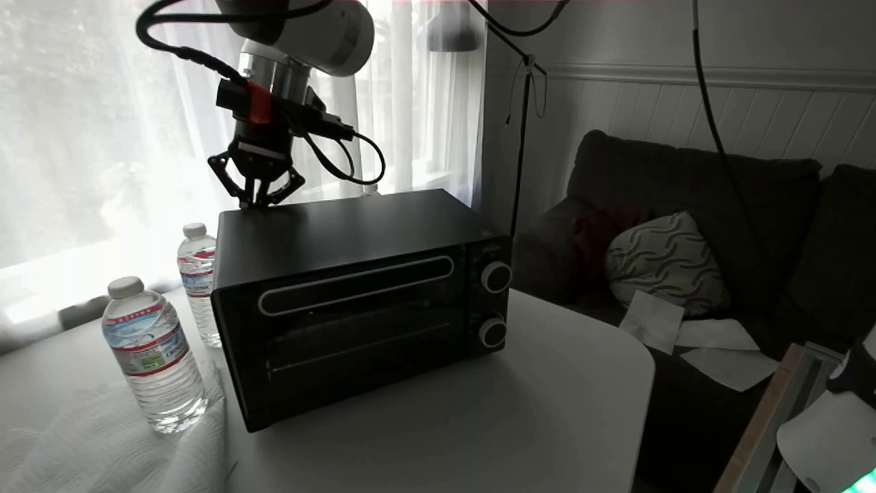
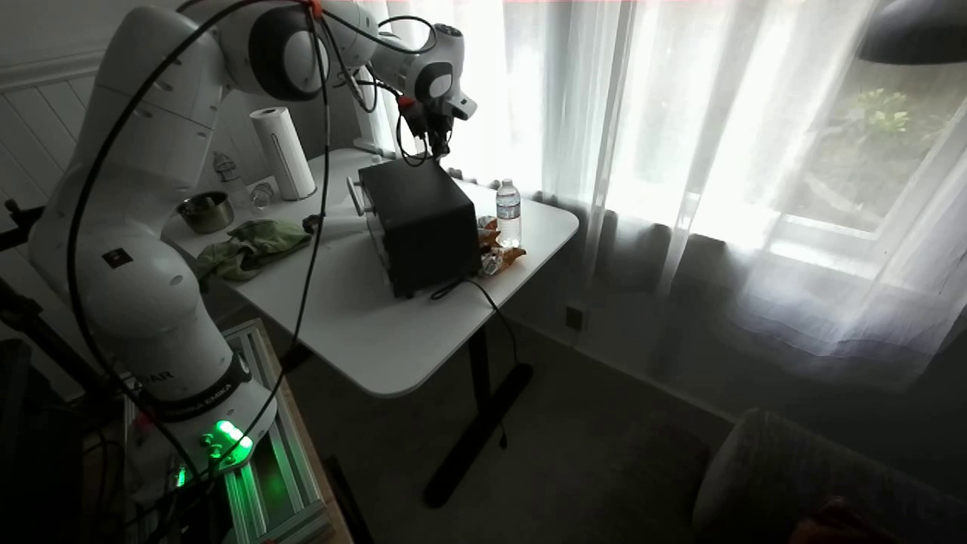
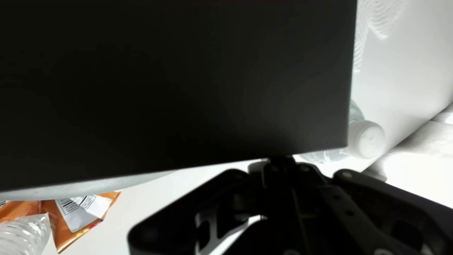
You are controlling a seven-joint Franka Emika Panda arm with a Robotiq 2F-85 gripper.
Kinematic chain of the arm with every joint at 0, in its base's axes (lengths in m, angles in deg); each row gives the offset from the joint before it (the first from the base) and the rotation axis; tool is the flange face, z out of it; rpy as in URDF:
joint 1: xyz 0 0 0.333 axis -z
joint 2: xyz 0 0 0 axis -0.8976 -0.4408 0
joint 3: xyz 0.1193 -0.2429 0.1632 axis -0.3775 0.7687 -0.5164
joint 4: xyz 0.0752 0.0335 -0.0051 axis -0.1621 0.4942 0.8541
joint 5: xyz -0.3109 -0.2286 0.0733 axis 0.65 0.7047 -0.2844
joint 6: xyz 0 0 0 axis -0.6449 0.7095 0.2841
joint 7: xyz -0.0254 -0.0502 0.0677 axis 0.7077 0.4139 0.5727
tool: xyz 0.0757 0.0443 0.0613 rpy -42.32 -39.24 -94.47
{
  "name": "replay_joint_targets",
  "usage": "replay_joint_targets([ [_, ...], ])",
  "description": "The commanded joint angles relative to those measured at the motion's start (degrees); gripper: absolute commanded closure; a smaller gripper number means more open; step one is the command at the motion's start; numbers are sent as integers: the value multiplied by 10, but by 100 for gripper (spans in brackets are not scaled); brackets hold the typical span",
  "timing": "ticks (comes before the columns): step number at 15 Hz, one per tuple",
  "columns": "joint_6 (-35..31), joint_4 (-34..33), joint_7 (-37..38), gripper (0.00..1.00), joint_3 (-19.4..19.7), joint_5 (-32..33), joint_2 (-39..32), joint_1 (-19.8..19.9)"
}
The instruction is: Slide the oven ninety degrees anticlockwise
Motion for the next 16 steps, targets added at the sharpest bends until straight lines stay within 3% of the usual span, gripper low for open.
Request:
replay_joint_targets([
  [1,56,10,-27,100,-21,-24,-11,2],
  [16,33,29,-160,100,-53,-37,-11,21],
])
